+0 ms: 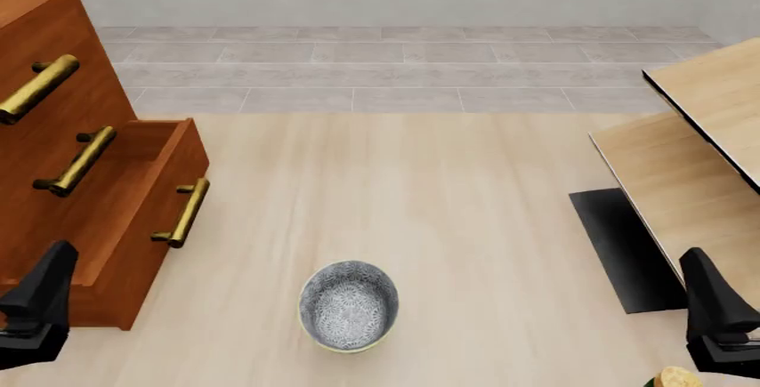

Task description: Close the bottom drawer of the cabinet.

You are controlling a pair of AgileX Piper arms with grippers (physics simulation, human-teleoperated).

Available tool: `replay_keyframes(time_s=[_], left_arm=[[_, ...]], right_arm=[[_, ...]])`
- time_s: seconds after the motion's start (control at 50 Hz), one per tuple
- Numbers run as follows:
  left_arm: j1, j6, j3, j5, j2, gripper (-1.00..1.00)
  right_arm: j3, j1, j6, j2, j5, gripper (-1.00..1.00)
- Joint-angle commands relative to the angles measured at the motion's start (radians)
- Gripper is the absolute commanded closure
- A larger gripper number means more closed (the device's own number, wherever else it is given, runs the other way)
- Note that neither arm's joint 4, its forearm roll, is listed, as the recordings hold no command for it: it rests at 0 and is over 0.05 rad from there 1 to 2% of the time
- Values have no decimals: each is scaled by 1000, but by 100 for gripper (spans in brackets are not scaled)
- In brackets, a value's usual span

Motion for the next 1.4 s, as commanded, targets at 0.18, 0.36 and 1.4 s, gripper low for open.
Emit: replay_keyframes(time_s=[0.18,0.36,1.4], left_arm=[[-5,38,52,-50,-51,-100],[-1,32,51,-46,-53,-100],[-299,-55,55,-750,909,-100]], right_arm=[[-4,4,-10,-1,0,-100],[-4,7,-13,-1,-2,-100],[-2,26,-27,0,-2,-100]])
